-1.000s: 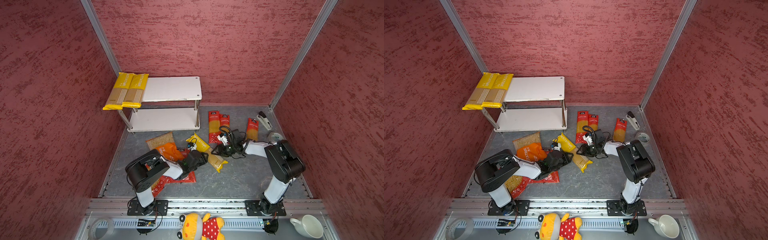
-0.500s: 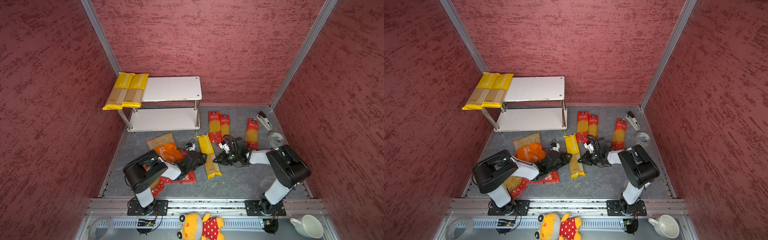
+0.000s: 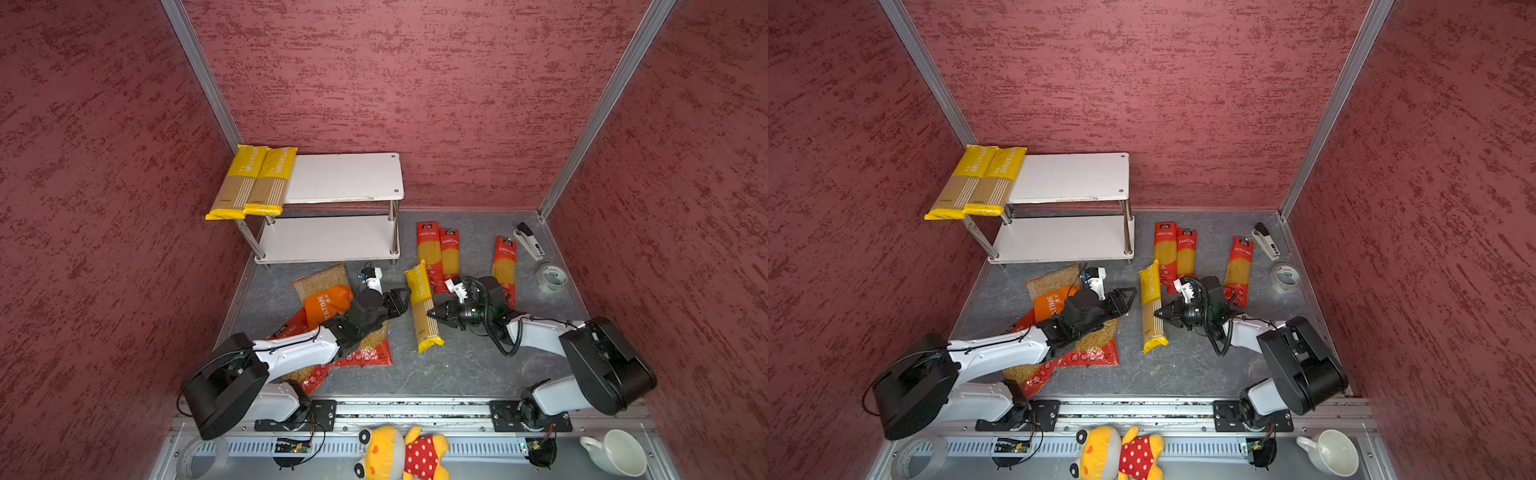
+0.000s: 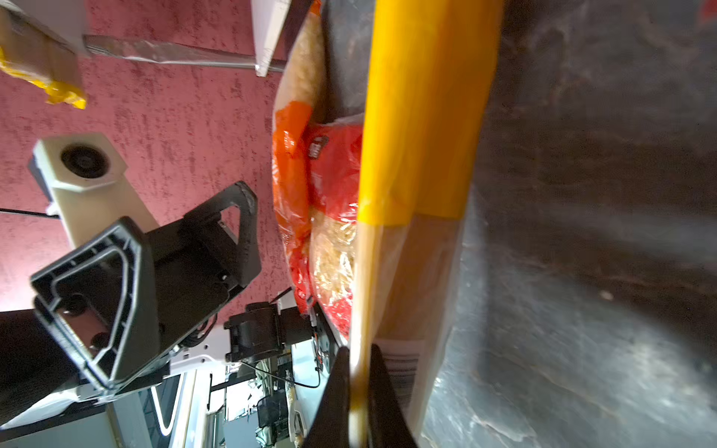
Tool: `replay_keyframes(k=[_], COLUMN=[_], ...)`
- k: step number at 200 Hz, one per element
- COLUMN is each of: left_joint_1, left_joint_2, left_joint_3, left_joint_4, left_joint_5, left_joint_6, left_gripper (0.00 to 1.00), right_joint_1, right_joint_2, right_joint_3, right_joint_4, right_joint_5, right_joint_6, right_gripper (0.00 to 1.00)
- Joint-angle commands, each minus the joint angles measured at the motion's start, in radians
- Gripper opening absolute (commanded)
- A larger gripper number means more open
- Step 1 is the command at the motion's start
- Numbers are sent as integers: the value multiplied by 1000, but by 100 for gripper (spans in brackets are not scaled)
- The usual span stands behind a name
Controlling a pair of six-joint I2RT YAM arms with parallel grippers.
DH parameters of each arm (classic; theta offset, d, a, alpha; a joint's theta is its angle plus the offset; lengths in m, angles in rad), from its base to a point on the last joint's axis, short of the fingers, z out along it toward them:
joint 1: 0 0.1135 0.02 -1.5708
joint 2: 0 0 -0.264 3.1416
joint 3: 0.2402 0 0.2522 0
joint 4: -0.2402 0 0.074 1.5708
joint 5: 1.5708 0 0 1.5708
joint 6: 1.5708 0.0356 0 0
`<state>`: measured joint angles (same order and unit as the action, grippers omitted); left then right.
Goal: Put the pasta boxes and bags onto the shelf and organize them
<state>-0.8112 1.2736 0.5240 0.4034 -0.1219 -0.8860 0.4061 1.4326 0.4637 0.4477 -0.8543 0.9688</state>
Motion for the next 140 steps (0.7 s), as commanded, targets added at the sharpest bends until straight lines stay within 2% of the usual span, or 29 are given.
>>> replay_keyframes(k=[1, 27, 46, 83, 113, 140], left_joint_1=[31, 59, 72, 116, 119, 113], left_joint_2=[-72, -148, -200, -265, -249, -228], left_joint_3=[30, 28, 0, -102, -135, -181], left_joint_4=[-90, -105, -53, 167, 312, 504], left_joint_5=[-3, 28, 54, 120, 183, 176], left_joint_6=[87, 96, 88, 14, -58, -144], left_gripper=[60, 61, 63, 77, 85, 90], right_joint_1=[0, 0, 0, 8, 33, 64], right_joint_2=[-86, -152, -212, -323, -301, -234], right_joint_3=[13, 12, 13, 83, 216, 330], right_joint_4=[294, 384, 438, 434, 459, 514], right_joint_5=[46, 152, 247, 397, 442, 434], right_joint_6=[85, 103, 92, -20, -114, -139], right_gripper=[0, 0, 0, 0, 0, 0])
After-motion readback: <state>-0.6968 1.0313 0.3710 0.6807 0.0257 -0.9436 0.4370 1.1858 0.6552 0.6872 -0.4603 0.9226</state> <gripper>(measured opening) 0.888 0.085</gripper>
